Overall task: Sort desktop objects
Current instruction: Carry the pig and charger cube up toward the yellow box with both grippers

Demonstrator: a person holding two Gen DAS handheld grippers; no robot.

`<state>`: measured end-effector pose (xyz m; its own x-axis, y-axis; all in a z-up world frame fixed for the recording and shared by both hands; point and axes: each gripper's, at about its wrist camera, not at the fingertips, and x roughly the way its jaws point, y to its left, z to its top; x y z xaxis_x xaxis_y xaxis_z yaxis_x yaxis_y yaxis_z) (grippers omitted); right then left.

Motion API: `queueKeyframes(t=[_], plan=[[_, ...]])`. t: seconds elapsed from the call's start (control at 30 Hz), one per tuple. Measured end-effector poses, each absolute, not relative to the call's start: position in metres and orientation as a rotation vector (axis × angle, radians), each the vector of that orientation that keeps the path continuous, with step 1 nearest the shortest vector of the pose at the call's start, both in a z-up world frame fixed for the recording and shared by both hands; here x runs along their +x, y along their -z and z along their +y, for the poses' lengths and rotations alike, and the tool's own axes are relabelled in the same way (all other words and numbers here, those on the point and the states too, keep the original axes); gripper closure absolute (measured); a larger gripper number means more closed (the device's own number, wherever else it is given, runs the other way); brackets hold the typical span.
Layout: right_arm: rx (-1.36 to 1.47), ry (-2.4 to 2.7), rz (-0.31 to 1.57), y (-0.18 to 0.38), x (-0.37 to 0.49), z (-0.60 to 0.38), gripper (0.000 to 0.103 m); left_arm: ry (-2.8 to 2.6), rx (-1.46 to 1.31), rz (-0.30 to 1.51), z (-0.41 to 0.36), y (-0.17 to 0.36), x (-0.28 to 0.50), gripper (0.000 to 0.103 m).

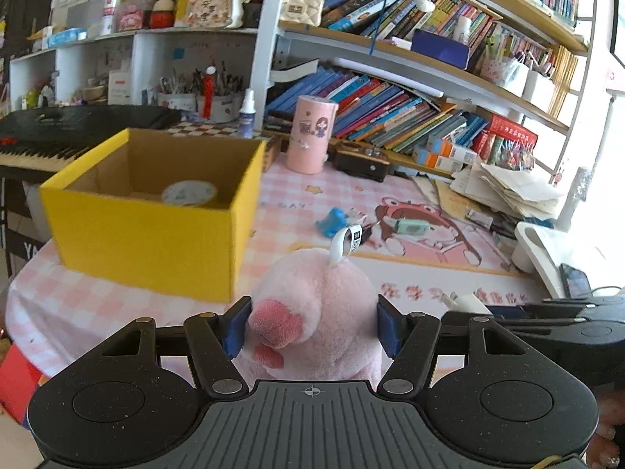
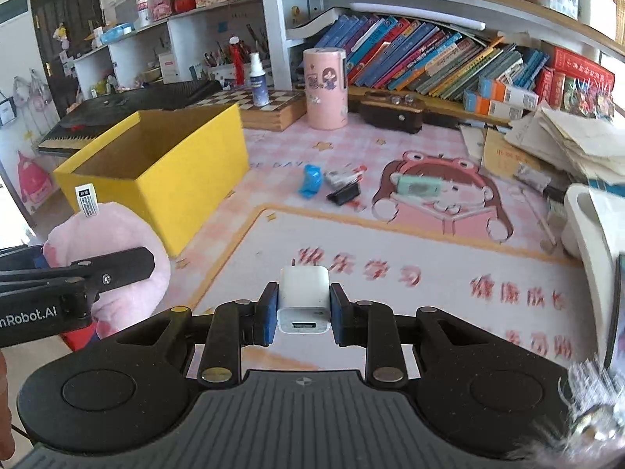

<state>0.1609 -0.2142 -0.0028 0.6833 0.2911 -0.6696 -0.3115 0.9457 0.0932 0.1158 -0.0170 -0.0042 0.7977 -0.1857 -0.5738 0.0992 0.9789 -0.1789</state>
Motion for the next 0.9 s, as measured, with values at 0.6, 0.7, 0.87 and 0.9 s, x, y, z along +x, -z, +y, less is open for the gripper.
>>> queueKeyframes(t=[0.6, 0.7, 0.87, 0.9], plan=[[0.049, -0.252, 0.776, 0.013, 0.055, -0.145, 0.079, 0.256, -0.079, 0.634, 0.048, 0.002, 0.053, 0.039], [0.046, -0.249, 0.774, 0.011, 0.045, -0.138, 0.079, 0.264, -0.090, 0.637, 0.053, 0.004, 0.046, 0.039], [0.029, -0.258, 0.779, 0.009, 0.033, -0.127, 0.079, 0.268, -0.107, 0.633, 0.063, 0.004, 0.038, 0.039], [0.025, -0.260, 0.777, 0.009, 0.032, -0.125, 0.079, 0.267, -0.110, 0.626, 0.065, 0.003, 0.036, 0.039]])
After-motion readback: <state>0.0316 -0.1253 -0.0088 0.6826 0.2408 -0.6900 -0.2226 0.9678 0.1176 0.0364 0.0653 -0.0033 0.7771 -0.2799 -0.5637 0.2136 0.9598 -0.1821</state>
